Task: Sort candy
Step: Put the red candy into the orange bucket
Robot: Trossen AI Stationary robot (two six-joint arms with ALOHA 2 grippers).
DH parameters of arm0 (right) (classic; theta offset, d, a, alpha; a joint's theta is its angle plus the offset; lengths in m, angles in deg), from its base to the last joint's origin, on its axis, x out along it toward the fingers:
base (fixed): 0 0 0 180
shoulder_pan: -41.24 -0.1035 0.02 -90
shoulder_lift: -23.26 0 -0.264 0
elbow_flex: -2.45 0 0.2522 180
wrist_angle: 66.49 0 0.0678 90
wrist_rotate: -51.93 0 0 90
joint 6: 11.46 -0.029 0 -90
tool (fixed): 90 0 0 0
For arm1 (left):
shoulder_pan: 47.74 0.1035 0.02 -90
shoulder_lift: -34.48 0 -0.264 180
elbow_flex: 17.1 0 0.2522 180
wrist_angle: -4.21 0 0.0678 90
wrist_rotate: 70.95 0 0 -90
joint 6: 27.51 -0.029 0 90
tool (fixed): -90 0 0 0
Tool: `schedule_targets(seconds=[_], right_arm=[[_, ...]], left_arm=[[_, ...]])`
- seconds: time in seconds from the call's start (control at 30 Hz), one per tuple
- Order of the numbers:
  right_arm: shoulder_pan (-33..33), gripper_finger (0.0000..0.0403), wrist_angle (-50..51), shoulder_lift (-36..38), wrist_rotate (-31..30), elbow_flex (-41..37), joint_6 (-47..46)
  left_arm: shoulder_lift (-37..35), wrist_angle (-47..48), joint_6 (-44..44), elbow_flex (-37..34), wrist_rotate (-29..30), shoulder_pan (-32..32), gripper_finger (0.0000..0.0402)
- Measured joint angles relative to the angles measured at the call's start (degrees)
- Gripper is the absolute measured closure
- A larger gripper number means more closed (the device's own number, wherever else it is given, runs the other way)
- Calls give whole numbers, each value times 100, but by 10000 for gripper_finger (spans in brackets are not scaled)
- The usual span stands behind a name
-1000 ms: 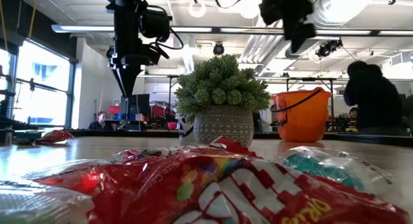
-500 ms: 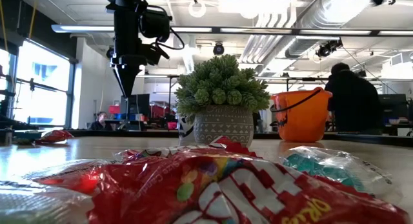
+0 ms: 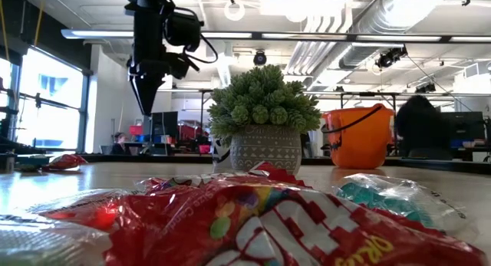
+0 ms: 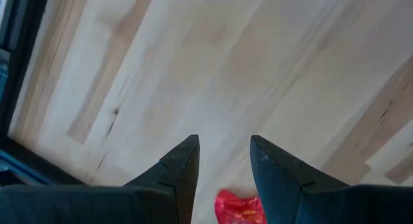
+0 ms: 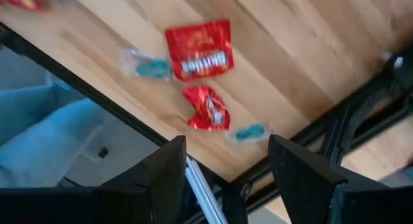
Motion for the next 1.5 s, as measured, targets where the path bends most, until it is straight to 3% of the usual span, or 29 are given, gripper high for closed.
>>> schedule_targets(seconds=[0.47,0.77,0.93,1.13,1.27,1.5], right_arm=[[-580,187,-656,-1148,803,0,548],[-593,187,-687,-1455,833,-39,1055],[-622,187,-1334,-1432,1109,-769,1084],[-630,197,-1801,-1406,1393,-1481,1439],[-630,207,-2543,-1319,1415,-1887,1443],[-632,220,-3528,-1058,1548,-2516,1043]], left_arm=[[0,188,-190,0,1,4,277],[-242,2136,-189,-2,-337,-309,277],[-875,2453,11,-2,-398,-849,277],[-1453,2175,1020,-2,-404,-1183,277],[-1575,2131,1519,-2,-423,-1388,277],[-1558,2011,1621,-2,-425,-1631,277]])
